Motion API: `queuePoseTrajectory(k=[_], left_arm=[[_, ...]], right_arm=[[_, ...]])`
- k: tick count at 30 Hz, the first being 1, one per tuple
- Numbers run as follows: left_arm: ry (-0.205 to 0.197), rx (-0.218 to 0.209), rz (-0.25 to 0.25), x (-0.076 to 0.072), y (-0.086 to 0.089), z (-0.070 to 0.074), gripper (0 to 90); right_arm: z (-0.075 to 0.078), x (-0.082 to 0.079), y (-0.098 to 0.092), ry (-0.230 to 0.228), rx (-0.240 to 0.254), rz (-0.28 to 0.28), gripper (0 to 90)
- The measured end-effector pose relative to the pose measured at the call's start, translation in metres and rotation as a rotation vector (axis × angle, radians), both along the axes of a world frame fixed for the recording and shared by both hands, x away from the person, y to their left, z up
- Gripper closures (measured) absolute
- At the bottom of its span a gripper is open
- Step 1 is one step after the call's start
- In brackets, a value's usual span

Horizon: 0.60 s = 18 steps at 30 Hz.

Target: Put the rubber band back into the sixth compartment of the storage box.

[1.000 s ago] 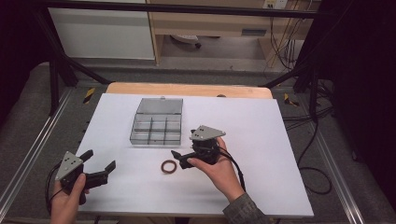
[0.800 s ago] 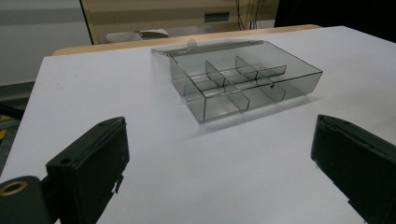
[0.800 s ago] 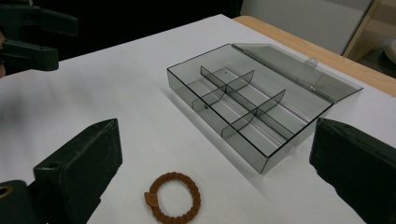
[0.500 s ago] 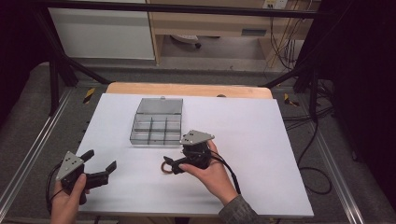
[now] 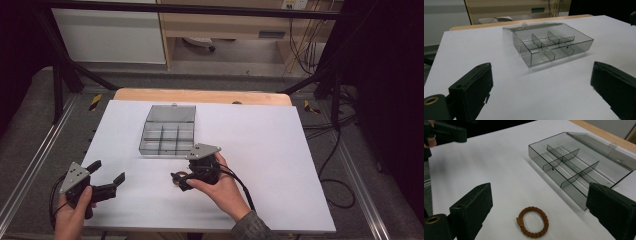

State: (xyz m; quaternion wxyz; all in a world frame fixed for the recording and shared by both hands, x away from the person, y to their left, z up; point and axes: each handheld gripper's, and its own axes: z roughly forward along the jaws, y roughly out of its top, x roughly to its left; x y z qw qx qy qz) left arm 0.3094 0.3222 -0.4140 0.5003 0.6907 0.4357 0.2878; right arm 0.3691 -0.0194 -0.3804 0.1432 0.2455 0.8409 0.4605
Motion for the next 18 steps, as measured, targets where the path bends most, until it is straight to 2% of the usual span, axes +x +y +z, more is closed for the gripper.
queuePoseTrajectory(k=[5, 6, 13, 18], left_arm=[[-0.001, 0.012, 0.001, -0.001, 0.000, 0.001, 4.4], [-0.001, 0.004, -0.001, -0.001, 0.000, 0.000, 4.4], [0.002, 0.007, -0.001, 0.000, 0.000, 0.000, 4.5], [0.006, 0.015, -0.001, 0.000, -0.001, 0.000, 4.5]], right_arm=[[-0.004, -0.001, 0.006, 0.019, -0.007, 0.013, 5.9], [-0.005, -0.002, 0.008, 0.026, -0.009, 0.020, 5.9], [-0.009, -0.004, 0.015, 0.034, -0.038, 0.042, 5.0], [-0.015, -0.005, 0.020, 0.058, -0.061, 0.051, 4.9]])
